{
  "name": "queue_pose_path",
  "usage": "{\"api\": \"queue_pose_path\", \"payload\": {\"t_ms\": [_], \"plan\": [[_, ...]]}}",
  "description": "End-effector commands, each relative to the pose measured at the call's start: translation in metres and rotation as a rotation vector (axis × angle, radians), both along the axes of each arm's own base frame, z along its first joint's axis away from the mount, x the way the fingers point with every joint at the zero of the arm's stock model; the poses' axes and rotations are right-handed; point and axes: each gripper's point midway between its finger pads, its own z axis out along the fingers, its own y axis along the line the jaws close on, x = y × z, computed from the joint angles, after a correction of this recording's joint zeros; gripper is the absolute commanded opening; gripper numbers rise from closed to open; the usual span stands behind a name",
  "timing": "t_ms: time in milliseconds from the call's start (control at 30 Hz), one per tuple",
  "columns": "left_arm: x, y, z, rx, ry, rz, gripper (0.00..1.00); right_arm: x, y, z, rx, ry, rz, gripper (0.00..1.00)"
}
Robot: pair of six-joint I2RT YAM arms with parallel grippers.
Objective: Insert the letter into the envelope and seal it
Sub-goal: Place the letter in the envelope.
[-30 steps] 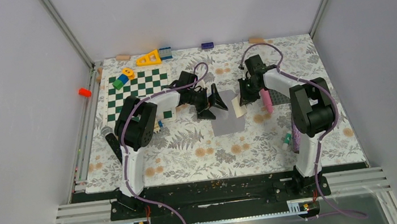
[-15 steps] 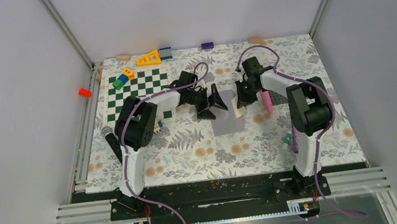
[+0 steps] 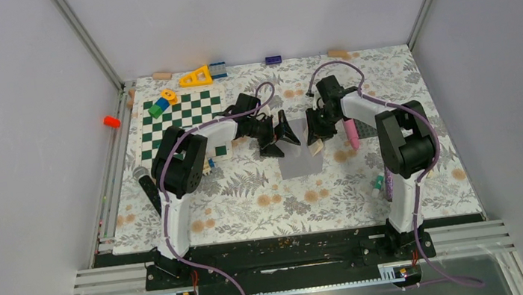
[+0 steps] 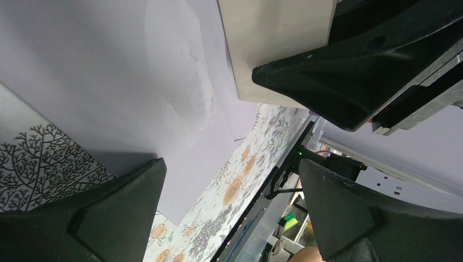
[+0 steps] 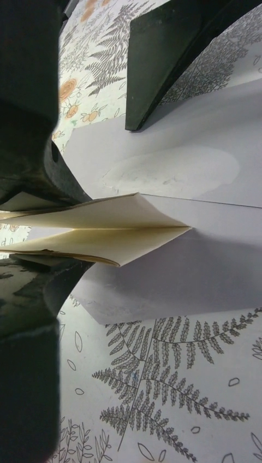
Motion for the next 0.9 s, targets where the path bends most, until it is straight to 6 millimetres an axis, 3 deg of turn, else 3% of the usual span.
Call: {"api": "queue_pose_path", "payload": {"t_ms": [0, 133, 467, 633, 733, 867], "plan": [[-0.001, 0.001, -0.023, 0.059, -0.005, -0.002, 0.99, 0.002, 0.002, 0.026, -0.006, -0.055, 0.043, 0.34], [0.000, 0.001, -0.024, 0.059, -0.004, -0.002, 0.99, 0.000, -0.001, 0.027, -0.005, -0.048, 0.045, 0.35], [0.000, 0.002, -0.023, 0.062, -0.008, 0.000, 0.99, 0.002, 0.003, 0.053, 0.079, -0.051, 0.053, 0.40], [0.001, 0.001, -0.022, 0.059, -0.014, -0.002, 0.99, -0.001, -0.001, 0.054, 0.061, -0.043, 0.051, 0.40], [0.000, 0.002, -0.022, 0.059, -0.013, -0.003, 0.99, -0.002, -0.004, 0.051, 0.044, -0.035, 0.049, 0.34], [0.000, 0.002, -0.022, 0.060, -0.016, -0.004, 0.99, -0.003, -0.008, 0.046, 0.018, -0.021, 0.039, 0.18]]}}
